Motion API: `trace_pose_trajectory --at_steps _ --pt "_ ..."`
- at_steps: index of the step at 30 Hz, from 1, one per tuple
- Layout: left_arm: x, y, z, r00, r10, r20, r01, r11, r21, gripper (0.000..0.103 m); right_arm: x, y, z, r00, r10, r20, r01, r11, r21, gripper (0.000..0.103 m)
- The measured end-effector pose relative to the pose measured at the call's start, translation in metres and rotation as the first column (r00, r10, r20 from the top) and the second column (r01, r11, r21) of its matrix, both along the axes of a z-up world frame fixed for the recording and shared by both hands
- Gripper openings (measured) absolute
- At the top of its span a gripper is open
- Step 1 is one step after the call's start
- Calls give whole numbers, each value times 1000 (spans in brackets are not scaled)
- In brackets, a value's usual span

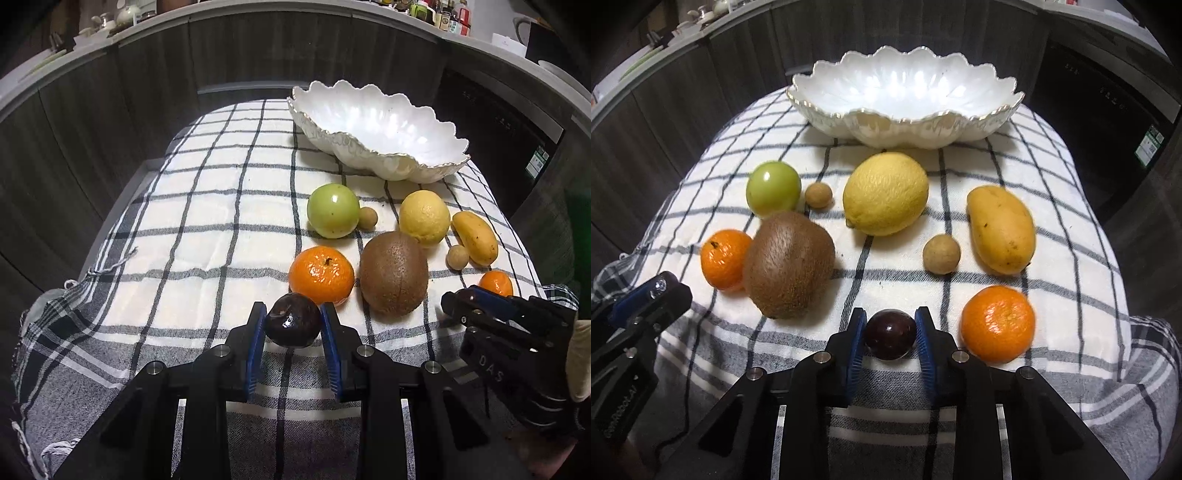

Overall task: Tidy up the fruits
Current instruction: 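Grasp the second dark plum with the right gripper while the left carries its plum to the bowl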

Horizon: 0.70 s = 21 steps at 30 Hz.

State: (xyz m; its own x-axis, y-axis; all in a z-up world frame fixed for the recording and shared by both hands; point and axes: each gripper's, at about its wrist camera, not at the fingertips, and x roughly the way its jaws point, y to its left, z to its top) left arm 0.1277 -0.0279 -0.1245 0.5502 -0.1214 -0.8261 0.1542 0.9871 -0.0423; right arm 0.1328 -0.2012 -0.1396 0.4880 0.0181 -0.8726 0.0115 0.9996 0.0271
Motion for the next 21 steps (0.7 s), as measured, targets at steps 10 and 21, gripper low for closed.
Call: trace_pose_trajectory --at_steps 10,21 --pt "6 -9 21 999 -17 44 18 1000 -9 29 -1 -7 33 997 10 72 -11 1000 15 28" --pt "26 -21 49 992 -31 121 36 999 -39 29 15 -18 68 986 3 168 -4 1000 4 28"
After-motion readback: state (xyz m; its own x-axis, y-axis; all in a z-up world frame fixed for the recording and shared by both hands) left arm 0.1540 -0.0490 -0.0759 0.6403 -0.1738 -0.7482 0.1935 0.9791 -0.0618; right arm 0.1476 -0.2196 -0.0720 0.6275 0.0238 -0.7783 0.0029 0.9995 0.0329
